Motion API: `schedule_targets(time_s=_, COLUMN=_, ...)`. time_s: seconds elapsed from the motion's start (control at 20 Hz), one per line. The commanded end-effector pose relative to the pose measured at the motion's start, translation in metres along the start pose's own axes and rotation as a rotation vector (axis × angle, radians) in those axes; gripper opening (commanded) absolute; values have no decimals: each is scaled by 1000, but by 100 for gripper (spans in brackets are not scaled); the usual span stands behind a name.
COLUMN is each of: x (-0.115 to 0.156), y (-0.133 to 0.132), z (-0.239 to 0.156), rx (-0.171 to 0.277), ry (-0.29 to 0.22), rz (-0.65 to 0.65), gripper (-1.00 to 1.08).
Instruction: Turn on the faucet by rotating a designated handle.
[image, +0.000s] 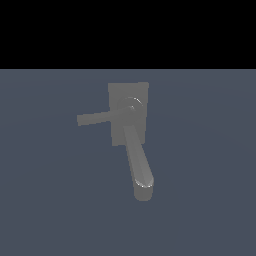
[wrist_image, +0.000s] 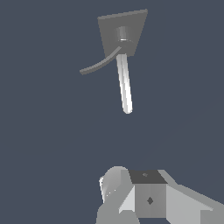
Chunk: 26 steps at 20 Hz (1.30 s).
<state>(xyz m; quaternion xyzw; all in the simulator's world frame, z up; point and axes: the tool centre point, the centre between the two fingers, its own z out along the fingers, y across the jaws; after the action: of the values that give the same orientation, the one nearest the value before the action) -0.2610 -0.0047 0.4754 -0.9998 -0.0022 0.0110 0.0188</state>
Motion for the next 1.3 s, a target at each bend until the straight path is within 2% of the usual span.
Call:
schedule_targets(time_s=0.0, x=4, y=5, z=-1, rx=8, ry=9, rz=-6, gripper=-100)
schedule_targets(time_s=0.45, x=10, y=3, z=-10, rx=-4, ry=23, rz=-37, gripper=-100)
schedule_targets(time_s=0.8, x=14, y=2, z=-24, rx=-27, ry=56, rz=-35, gripper=-100)
schedule_targets(time_s=1.05, x=14, y=2, z=-23, rx=-29, ry=54, rz=-35, gripper=-100)
schedule_targets(time_s=1.25, x=14, y=2, z=-25, rx=-55, ry=66, rz=-28, gripper=-100)
